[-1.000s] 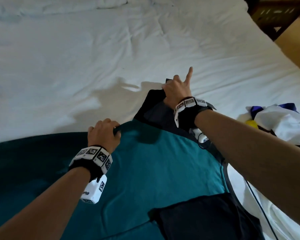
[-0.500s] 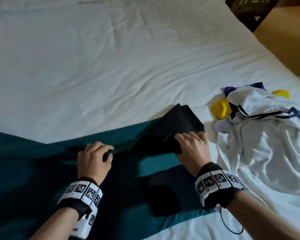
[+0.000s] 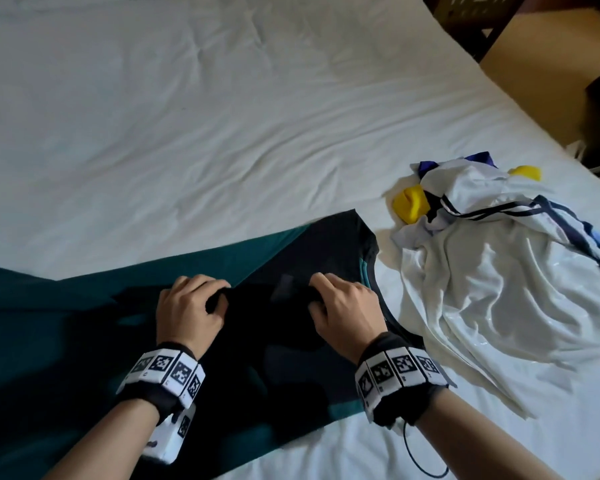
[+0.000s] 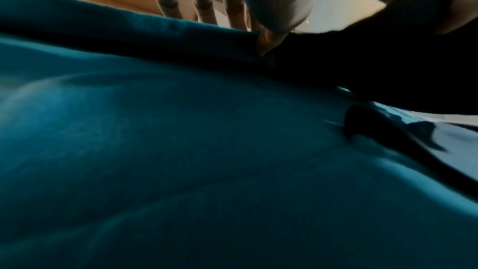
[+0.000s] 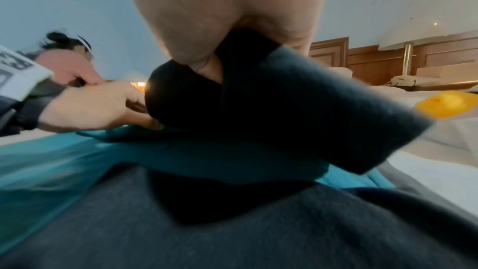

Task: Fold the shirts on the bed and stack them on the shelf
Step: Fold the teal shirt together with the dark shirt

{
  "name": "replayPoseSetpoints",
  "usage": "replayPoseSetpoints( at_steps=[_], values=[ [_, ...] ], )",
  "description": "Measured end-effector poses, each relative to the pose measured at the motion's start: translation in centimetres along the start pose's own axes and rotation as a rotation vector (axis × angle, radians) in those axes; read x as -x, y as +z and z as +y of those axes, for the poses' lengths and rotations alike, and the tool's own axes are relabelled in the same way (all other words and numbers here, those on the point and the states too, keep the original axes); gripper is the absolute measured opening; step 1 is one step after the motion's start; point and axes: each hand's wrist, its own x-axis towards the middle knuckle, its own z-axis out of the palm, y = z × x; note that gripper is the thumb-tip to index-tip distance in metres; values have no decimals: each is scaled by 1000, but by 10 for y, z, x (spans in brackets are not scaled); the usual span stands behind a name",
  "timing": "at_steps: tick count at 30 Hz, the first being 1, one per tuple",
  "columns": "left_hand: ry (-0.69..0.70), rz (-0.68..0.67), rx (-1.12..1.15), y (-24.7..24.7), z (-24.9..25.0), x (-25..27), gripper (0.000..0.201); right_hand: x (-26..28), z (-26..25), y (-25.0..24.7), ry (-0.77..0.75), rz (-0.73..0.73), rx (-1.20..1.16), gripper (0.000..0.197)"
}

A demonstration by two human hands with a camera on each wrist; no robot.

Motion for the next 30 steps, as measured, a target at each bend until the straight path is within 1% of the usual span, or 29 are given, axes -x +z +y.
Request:
replayPoseSetpoints(
  at_steps=[2,3,5,6,7,8,10,11,12,13,14,15,17,18,19,20,21,22,23,24,25,26,27,28,30],
  values=[
    [-1,-36,-22,1,-3,11,28,15,2,4,16,-61,11,17],
    [-4,-78,-55,3,-4,17,33,22,6,10,26,-138,22,20],
    [18,-153,-110,4,-1,26,50,34,15,22,39,-371,43,33],
    [54,-176,-94,4,4,28,59,37,18,25,51,-480,43,40],
    [99,-191,-47,3,13,31,66,39,20,25,63,-546,44,46],
    [151,-205,7,2,25,33,71,40,21,24,72,-558,52,50],
    [215,-293,27,7,46,42,82,43,21,20,98,-547,81,50],
    [200,-358,4,11,55,46,88,43,21,17,103,-545,91,46],
    [155,-410,-15,16,60,49,92,42,21,14,104,-545,91,40],
    [90,-436,-17,21,64,48,90,40,21,10,100,-529,75,34],
    [27,-425,19,24,66,46,81,38,22,5,88,-495,36,29],
    [-11,-375,106,24,68,43,67,35,22,-1,63,-430,-18,26],
    [-22,-193,328,19,72,36,37,30,23,-13,29,-249,-139,24],
    [-37,-116,431,14,76,33,29,29,24,-20,14,-174,-180,23],
    [-80,-73,525,10,78,31,24,27,25,-27,20,-162,-195,24],
    [-132,-60,578,7,79,32,22,25,28,-33,49,-187,-181,25],
    [-180,-78,592,5,77,33,22,24,33,-39,87,-255,-126,24],
    [-209,-139,570,6,74,36,23,23,37,-44,134,-380,-41,22],
    [-194,-231,517,7,71,40,24,23,41,-46,157,-481,41,20],
    [-134,-315,461,8,67,43,22,22,44,-48,165,-547,101,19],
    [-72,-358,439,10,64,45,19,19,46,-50,172,-559,113,18],
    [-52,-357,457,11,62,45,22,15,48,-52,176,-527,76,18],
    [-84,-336,507,11,60,43,24,10,50,-53,178,-466,-16,21],
    [-145,-297,580,10,59,39,24,3,52,-54,190,-408,-181,21],
    [-282,-224,790,6,61,28,29,-15,53,-53,266,-329,-623,12]
  ],
)
